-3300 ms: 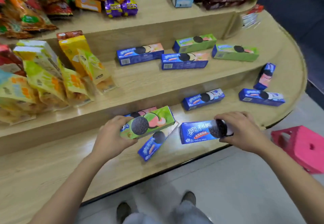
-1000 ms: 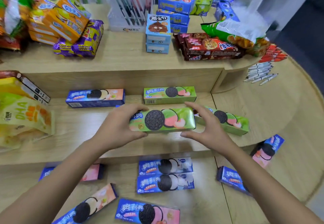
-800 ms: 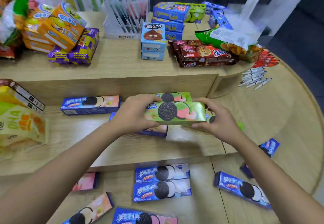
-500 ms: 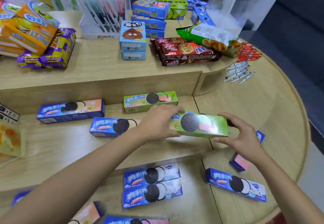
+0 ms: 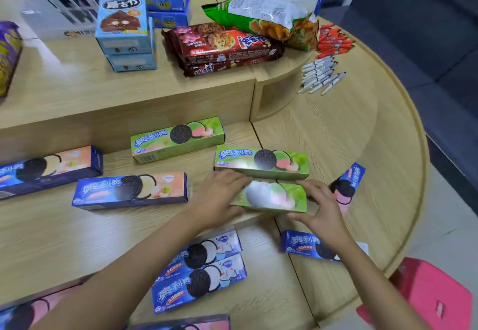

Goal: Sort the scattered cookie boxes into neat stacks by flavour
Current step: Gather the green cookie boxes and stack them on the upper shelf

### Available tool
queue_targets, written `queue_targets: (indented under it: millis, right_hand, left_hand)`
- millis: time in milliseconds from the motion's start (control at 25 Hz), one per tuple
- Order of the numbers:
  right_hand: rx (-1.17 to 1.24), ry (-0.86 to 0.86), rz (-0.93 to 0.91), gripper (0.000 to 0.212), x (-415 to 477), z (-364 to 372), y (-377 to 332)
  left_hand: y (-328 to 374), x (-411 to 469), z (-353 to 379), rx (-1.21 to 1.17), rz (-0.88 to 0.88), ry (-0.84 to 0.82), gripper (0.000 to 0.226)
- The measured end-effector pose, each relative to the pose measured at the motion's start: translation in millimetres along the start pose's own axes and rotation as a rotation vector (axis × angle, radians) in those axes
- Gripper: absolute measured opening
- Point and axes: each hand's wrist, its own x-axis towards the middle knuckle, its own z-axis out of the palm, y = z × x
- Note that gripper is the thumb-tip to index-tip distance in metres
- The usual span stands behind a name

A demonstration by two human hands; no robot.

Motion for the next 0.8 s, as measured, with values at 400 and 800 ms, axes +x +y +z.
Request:
queue_targets:
  millis: [400, 800]
  right_hand:
    - [0.142, 0.061, 0.223, 0.131, 3, 17, 9]
    - [0.154, 0.012, 0.181, 0.101, 17, 9, 10]
  left_hand:
    - [5, -14, 9, -0.543, -0.543, 0.256, 0.136]
    - [-4, -14, 18, -0.717, -0.616, 0.294, 0.097]
